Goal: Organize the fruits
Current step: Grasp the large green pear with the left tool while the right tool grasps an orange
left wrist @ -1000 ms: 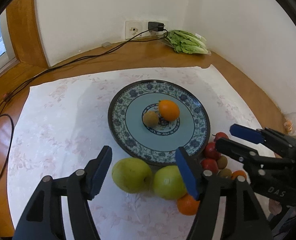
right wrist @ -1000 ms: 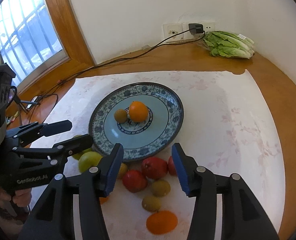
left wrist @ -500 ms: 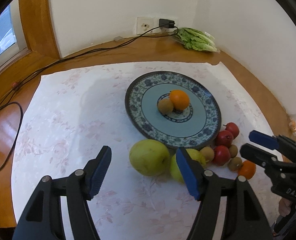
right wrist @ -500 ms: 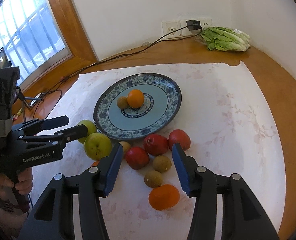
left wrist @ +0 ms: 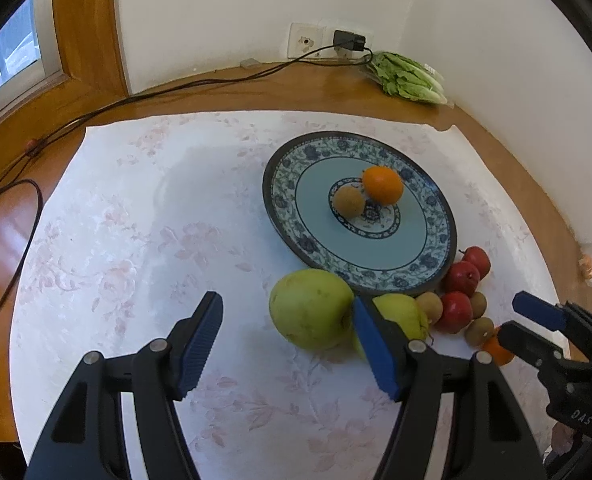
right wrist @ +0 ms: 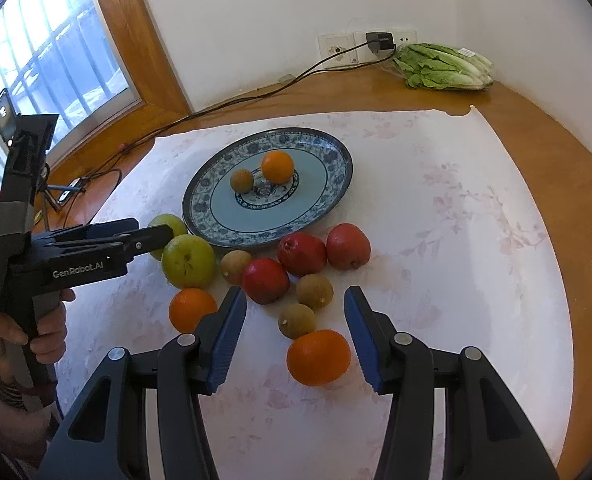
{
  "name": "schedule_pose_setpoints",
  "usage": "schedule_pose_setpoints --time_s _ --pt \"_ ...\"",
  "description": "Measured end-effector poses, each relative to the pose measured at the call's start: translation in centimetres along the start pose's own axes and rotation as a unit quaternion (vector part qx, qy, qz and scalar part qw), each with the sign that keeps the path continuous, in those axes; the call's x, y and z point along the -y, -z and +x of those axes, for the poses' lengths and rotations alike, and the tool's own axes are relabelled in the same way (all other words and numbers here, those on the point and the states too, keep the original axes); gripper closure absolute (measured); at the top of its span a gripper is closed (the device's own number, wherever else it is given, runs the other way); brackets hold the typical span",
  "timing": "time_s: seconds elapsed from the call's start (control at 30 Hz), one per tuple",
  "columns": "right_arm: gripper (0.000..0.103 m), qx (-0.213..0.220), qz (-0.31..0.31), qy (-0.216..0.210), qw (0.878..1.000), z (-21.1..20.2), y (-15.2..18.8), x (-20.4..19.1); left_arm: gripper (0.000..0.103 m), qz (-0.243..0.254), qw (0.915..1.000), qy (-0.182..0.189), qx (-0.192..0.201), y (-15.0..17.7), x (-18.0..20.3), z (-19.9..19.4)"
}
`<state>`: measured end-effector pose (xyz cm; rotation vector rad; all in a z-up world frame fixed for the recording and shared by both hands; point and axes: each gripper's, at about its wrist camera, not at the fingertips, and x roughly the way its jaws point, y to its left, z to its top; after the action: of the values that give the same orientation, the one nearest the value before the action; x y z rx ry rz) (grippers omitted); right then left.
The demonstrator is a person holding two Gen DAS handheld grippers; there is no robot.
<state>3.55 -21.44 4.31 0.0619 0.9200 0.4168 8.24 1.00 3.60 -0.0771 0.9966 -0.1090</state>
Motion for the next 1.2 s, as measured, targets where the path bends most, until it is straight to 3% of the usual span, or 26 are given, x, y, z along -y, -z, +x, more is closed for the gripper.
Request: schedule_pose_setpoints --time_s 0.3,0.6,0.77,0.83,1.2 --pt "0.051 -0.001 0.006 0.004 1.0 -0.2 0.6 0.6 0.032 -0.018 0.9997 0.014 -0.001 -0.1 -0.3 0.4" --pt "0.051 -0.005 0.008 0.003 1.0 -0.3 1.3 0.9 0.031 -0.071 0.9961 0.051 -0.016 -0.1 -1.6 1.2" --pt "0.051 -0.007 0.01 -0.002 1.0 -0.1 1.6 1.0 0.043 -0.079 0.9945 0.067 -0.018 -0.2 -1.5 1.7" --pt "0.051 -0.008 0.011 -0.003 1.0 -0.1 1.6 1.0 0.054 -0.085 0.9927 0.083 -0.019 -0.2 -1.6 1.8" --pt "0.051 -0.012 0.012 -0.002 1.0 0.0 1.8 1.1 0.055 -0.078 0.994 0.075 -0.018 0.5 -1.8 1.0"
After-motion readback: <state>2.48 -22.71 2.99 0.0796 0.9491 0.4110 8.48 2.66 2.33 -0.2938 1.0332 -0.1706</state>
